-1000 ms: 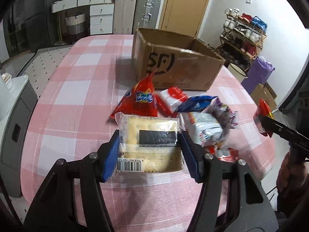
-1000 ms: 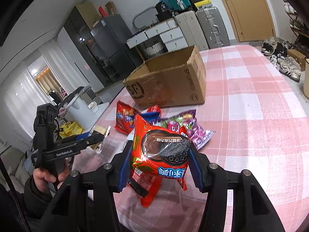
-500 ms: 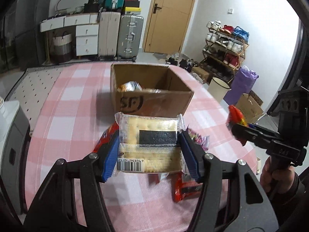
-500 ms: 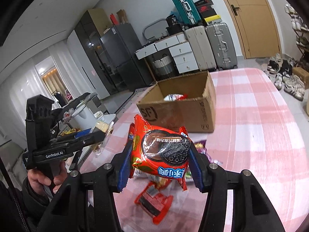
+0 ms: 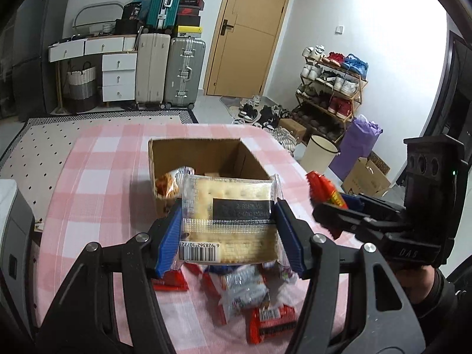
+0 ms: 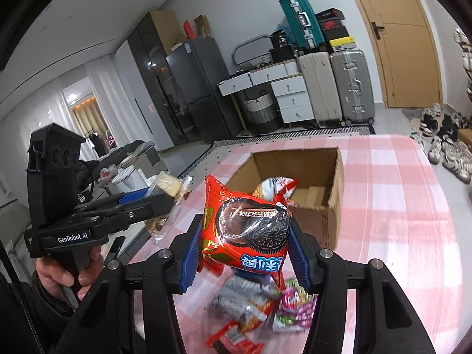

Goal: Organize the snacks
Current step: 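Carry the Oreo packet and cracker sandwich over the cardboard box with both tools, then open both tools to drop the packets into the box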

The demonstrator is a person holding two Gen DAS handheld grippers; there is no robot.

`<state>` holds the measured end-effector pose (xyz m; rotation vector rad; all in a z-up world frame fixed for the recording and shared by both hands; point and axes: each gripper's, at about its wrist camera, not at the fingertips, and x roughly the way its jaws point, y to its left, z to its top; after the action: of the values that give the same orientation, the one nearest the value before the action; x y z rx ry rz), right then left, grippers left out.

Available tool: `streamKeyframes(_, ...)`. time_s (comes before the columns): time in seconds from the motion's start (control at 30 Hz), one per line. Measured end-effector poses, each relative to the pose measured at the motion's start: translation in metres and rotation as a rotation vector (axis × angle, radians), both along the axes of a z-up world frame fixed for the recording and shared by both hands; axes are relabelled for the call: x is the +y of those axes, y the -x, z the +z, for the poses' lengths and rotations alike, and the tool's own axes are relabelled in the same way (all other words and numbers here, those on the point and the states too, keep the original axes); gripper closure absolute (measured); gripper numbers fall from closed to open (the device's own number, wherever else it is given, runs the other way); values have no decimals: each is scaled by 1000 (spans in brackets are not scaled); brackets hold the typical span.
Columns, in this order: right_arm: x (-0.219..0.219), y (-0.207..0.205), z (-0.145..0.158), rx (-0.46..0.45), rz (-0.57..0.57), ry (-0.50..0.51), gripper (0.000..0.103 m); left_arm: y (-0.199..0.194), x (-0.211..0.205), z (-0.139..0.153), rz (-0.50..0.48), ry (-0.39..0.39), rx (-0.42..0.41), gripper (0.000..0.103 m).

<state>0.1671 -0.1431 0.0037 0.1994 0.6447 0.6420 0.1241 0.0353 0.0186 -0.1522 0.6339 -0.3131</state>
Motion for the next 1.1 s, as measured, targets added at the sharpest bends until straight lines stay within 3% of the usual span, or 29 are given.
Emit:
streamKeyframes(0.53, 23, -78, 16, -5, 9, 7, 49, -105, 3, 26, 21, -3, 9, 45)
streamKeyframes(0.87, 22, -132, 5, 64, -45, 13, 49, -180, 5, 3, 29, 10, 71, 45)
streamKeyframes(1.1, 21, -156, 0, 89, -57, 13, 49, -211, 5, -11, 31, 6, 96, 45)
